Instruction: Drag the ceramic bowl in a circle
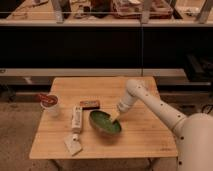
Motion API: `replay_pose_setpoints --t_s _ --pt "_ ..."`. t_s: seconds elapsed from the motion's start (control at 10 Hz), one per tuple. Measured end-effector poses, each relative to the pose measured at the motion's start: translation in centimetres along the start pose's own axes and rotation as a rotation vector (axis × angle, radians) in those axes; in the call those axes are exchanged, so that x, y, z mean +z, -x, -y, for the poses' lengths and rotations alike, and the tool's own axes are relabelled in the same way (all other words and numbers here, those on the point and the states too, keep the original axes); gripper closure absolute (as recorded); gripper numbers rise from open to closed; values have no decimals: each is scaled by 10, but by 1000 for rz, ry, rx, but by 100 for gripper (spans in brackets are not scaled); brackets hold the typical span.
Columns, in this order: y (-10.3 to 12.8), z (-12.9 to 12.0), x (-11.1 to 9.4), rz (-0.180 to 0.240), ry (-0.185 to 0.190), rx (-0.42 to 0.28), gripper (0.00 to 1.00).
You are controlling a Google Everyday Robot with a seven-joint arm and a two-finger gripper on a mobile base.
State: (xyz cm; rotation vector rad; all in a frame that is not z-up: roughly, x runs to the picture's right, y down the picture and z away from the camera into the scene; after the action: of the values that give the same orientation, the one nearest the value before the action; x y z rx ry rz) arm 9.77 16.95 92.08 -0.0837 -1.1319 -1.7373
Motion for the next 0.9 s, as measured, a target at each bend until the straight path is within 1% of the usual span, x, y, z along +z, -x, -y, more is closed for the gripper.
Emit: replay_pose_setpoints --t_s 0.1,0.2,0.3,0.4,0.5,0.6,0.7,0.8,0.9 --pt "-5 -22 -16 -56 -5 53 100" --pt "-8 -42 -37 -118 -1 95 100" --pt "-9 -58 -61 -174 15 122 100" --pt "-6 -69 -84 -216 39 135 100" --pt "0 -75 -105 -239 66 140 100" --pt "15 -79 -117 -233 100 144 100" --pt "30 -79 -117 -210 119 150 100" --pt "52 -80 -113 -182 133 164 100" --pt "82 -78 -107 -152 147 181 100"
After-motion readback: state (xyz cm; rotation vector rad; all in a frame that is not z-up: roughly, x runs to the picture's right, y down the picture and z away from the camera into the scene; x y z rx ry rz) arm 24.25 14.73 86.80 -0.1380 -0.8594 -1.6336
